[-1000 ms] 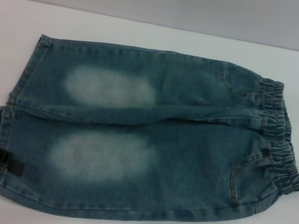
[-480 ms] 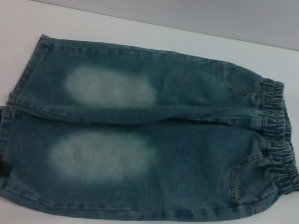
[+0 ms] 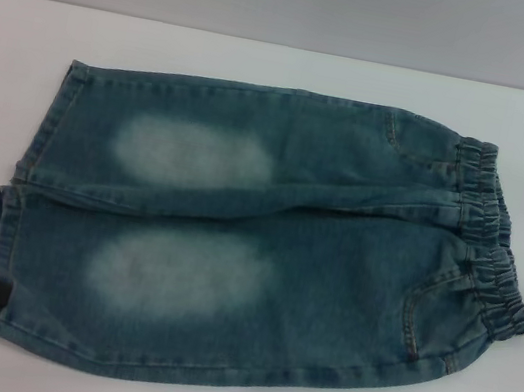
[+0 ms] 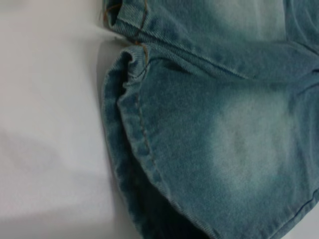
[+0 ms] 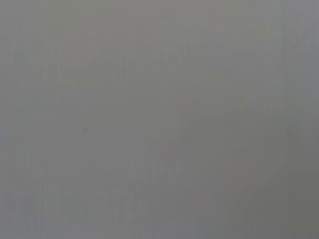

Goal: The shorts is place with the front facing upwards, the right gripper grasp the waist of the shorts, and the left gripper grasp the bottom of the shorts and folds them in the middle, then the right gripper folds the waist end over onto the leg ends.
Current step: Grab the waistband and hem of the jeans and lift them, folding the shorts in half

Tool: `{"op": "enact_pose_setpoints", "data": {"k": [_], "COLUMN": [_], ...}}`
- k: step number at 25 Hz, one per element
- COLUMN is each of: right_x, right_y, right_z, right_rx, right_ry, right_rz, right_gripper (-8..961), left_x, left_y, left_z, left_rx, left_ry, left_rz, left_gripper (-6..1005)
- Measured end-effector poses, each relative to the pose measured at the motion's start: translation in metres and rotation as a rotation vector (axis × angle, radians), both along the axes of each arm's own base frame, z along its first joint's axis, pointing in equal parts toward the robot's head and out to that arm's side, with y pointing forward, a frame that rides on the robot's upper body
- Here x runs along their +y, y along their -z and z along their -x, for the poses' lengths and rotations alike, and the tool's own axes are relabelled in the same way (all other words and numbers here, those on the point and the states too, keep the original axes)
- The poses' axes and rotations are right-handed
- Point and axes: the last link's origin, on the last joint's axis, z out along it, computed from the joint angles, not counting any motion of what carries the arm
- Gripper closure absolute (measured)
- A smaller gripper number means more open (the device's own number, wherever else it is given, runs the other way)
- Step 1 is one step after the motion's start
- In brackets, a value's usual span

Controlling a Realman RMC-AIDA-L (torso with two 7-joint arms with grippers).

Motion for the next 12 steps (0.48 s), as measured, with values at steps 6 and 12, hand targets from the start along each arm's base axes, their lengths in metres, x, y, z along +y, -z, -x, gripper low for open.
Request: {"op": "enact_pose_setpoints", "data": {"k": [6,12], "right_x": [0.003,0.013], "right_y": [0.001,-0.001], "right_z": [0.002,0.016], "right_rx": [0.073,0.169], "right_ry": [-0.044,-0.194], "right_rz": [0.005,0.116], "right_gripper": [403,402], "left_x": [0.007,0.025], "left_y": [0.004,0.008], "left_z": [-0.008,-0.024], "left_rx": [-0.028,-0.102], "left_ry": [0.014,0.024], "left_rz": [-0.033,-0.137], "left_gripper": [986,986]}}
